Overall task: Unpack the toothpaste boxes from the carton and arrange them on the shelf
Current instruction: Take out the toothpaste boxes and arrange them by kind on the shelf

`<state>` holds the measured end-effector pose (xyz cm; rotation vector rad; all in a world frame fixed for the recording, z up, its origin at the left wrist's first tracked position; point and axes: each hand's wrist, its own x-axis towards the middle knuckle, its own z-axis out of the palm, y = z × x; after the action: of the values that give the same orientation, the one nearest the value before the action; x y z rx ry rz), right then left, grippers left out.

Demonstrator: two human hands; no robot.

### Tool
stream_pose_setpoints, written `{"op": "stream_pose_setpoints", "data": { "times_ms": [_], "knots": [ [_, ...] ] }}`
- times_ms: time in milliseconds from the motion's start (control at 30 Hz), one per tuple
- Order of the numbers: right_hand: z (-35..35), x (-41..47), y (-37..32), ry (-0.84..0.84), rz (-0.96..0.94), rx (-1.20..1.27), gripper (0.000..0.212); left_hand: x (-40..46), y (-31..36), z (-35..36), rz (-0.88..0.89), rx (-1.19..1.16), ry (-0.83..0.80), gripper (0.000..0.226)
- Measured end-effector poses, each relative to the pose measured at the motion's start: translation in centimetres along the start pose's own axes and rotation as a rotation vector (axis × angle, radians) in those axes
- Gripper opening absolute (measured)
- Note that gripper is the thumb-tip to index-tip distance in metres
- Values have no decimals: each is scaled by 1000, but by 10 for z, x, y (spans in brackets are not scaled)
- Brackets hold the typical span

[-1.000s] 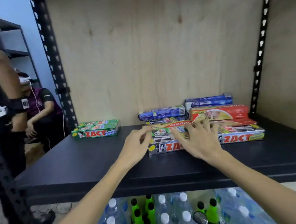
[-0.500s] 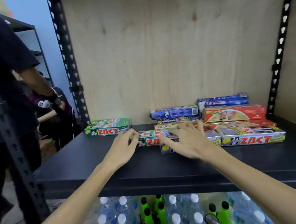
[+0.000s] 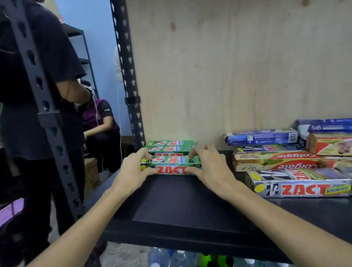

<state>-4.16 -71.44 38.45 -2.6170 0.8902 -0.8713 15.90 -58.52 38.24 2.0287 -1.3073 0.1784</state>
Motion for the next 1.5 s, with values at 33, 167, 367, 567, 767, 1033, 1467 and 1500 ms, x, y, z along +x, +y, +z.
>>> {"op": "stream_pose_setpoints", "data": {
  "times_ms": [33,167,367,567,767,1033,1467,1500],
  "knots": [
    [7,6,2,15,29,62,44,4,-4,0,-14,-6,4,33],
    [26,23,10,52,114,229,72,21,-12,4,-112,-122,18,65],
    [25,38,17,24,87,279,63,34,-19,11,-258,-255,0,98],
    [34,38,18,11,93,289,67,36,-26,11,-259,-255,6,80],
    [39,40,19,12,96,241,73,34,-28,13,-230,-286,17,75],
    [28,21,10,125,69,34,73,23,-20,12,-209,-160,-32,99],
    [-46,-35,8,392,39,128,65,-2,100,42,105,-237,181,57],
    [-56,-37,16,401,47,122,64,0,107,45,104,-244,175,55]
  ]
}}
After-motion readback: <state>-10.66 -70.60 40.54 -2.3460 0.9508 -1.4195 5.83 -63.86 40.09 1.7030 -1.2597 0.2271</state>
